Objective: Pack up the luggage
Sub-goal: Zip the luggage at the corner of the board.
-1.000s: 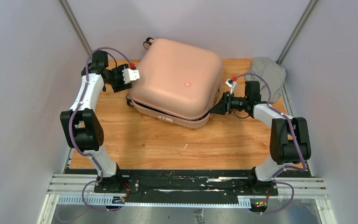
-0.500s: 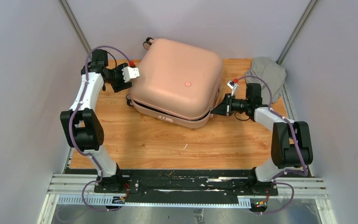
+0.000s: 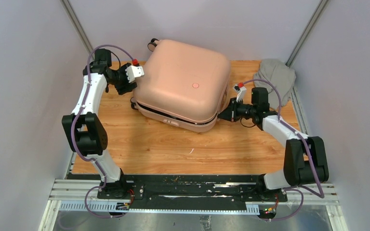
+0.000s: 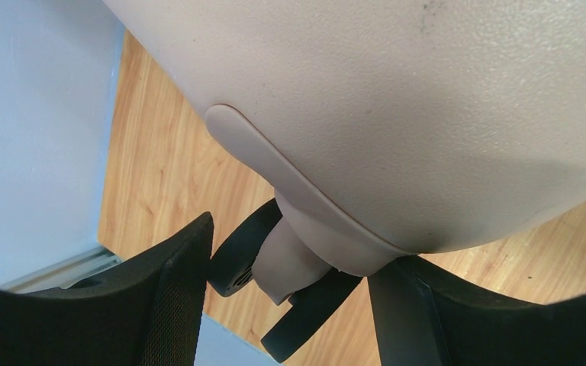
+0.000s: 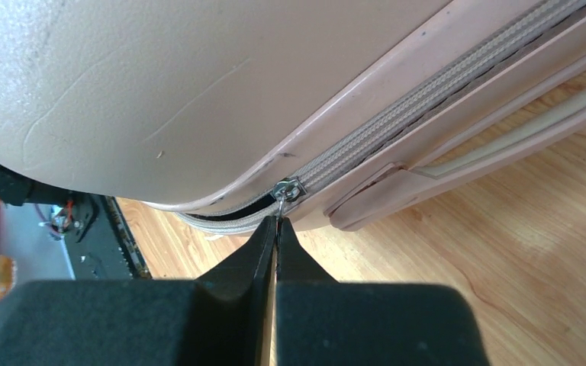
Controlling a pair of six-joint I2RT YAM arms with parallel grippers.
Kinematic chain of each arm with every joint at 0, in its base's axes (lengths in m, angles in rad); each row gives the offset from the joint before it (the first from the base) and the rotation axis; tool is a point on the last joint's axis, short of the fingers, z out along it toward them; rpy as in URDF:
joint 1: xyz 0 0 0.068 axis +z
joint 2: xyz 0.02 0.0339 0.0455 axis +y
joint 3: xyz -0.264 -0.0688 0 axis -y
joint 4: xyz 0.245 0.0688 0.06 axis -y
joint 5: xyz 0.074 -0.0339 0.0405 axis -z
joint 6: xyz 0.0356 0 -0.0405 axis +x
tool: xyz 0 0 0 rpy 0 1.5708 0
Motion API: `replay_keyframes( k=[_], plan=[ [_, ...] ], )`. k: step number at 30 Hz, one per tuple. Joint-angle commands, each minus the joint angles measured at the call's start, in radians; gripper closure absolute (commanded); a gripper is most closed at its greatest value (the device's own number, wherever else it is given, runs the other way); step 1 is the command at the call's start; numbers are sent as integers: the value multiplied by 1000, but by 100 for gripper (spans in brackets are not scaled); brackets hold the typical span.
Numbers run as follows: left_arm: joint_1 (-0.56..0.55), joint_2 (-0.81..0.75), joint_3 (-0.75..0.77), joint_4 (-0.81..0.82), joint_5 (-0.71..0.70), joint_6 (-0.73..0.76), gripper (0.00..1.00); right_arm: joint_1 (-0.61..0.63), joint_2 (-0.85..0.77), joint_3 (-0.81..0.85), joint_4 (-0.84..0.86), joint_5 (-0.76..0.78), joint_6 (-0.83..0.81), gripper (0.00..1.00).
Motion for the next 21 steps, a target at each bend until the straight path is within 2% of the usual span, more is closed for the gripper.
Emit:
replay_keyframes(
  k=[1, 5, 11, 21],
  plan=[
    [-20, -59, 64, 127, 34, -159, 100, 85, -85, -18, -161, 43, -68, 100],
    [-20, -73, 74, 127, 30, -206, 100, 124, -148, -24, -229, 116, -95, 100],
    [-20, -93, 68, 127, 26, -262, 100, 253, -202, -25, -284, 230, -124, 100],
    [-20, -114, 39, 138, 0, -341, 100, 391, -326, -99, -280, 352, -101, 100]
  ],
)
